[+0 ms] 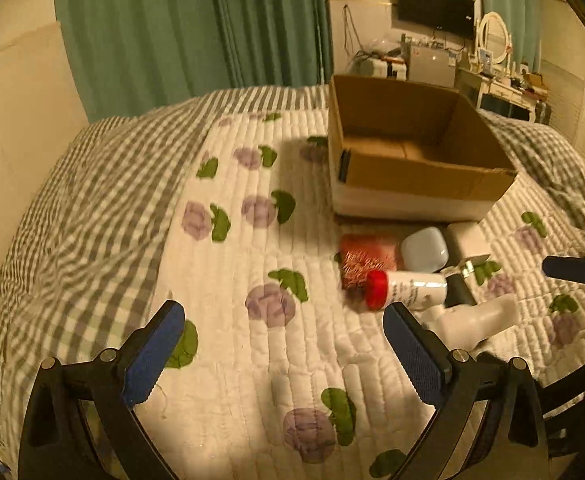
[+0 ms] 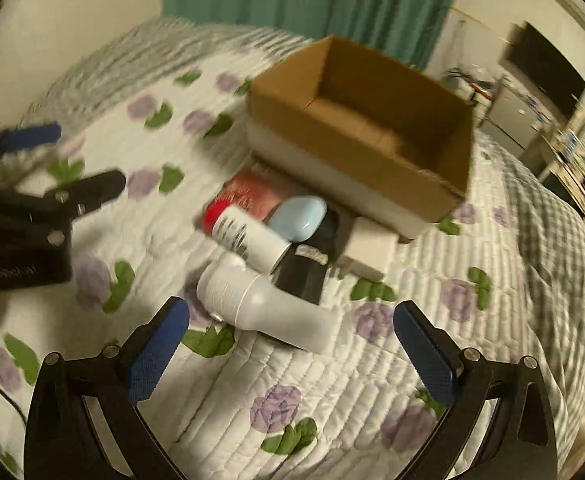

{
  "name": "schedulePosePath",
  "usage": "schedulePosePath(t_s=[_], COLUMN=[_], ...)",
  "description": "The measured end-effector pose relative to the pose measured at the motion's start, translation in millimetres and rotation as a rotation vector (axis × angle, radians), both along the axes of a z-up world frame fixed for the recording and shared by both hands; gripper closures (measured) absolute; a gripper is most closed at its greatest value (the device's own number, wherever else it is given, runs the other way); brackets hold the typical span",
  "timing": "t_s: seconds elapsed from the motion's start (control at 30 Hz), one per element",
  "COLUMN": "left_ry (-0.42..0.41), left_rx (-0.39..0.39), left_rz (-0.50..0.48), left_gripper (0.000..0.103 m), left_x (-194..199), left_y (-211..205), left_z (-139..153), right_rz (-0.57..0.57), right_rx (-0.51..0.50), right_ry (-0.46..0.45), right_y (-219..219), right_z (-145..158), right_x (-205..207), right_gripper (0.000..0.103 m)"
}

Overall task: Organize rigid objects
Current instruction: 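Grasp the white hair-dryer-like device with the right tool, then grasp the white red-capped bottle with the left tool while the right holds the device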

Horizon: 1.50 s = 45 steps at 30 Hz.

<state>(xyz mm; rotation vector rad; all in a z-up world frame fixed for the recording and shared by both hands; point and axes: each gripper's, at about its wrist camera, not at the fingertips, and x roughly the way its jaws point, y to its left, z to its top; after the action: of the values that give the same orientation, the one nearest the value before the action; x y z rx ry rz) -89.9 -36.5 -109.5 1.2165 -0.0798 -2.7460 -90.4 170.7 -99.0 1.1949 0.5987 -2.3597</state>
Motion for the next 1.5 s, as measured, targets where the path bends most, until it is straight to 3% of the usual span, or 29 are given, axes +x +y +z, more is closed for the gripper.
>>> schedulePosePath(t_s=[0.17, 0.3, 0.37, 0.43, 0.5, 0.8, 0.93, 1.2, 1.5], left_ry=[-0.052, -0.07, -0.075, -0.079, -0.082, -0.094, -0.099, -0.148, -0.159], left_rx=[0.01, 0.022, 0.022, 0.02, 0.015, 0.013, 0.045, 0.063, 0.031], left_rz=[0.009, 0.017, 0.018, 0.017, 0.013, -0.014, -0.054, -0.119, -0.162], left_gripper=[0.002, 0.002, 0.002, 0.002, 0.002, 0.002, 0.002, 0.002, 0.004], left_x=[-6.6, -9.5, -10.5, -10.9, -11.5, -20.4, -29.8, -58.8, -79.2], left_y=[-6.5, -9.1, -9.1, -8.1, -5.6, 12.7, 31.5, 69.1, 87.8], left_z=[-19.0, -25.1, -26.3, -27.1, -27.3, -26.9, -28.1, -52.5, -68.4], right_rz=[0.11, 0.124, 0.117, 0.104, 0.095, -0.023, -0.109, -0.243, -0.237], right_rx=[0.118, 0.155, 0.137, 0.136, 0.118, -0.028, -0.043, -0.109, -0.163], right_ry=[-0.014, -0.027, -0.047, -0.068, -0.084, -0.065, -0.036, -0.102, -0.153], right_y=[-24.7, -35.4, -35.7, -34.7, -31.7, 5.5, 29.9, 77.3, 85.3], right_z=[-31.0, -48.5, -52.2, -55.9, -55.3, -10.4, 3.5, -11.7, -24.3], right_x=[-3.1, -15.0, -20.4, -24.7, -27.6, -44.0, -61.1, -91.0, -99.2], right_gripper=[0.001, 0.011, 0.022, 0.042, 0.054, 0.054, 0.054, 0.054, 0.054])
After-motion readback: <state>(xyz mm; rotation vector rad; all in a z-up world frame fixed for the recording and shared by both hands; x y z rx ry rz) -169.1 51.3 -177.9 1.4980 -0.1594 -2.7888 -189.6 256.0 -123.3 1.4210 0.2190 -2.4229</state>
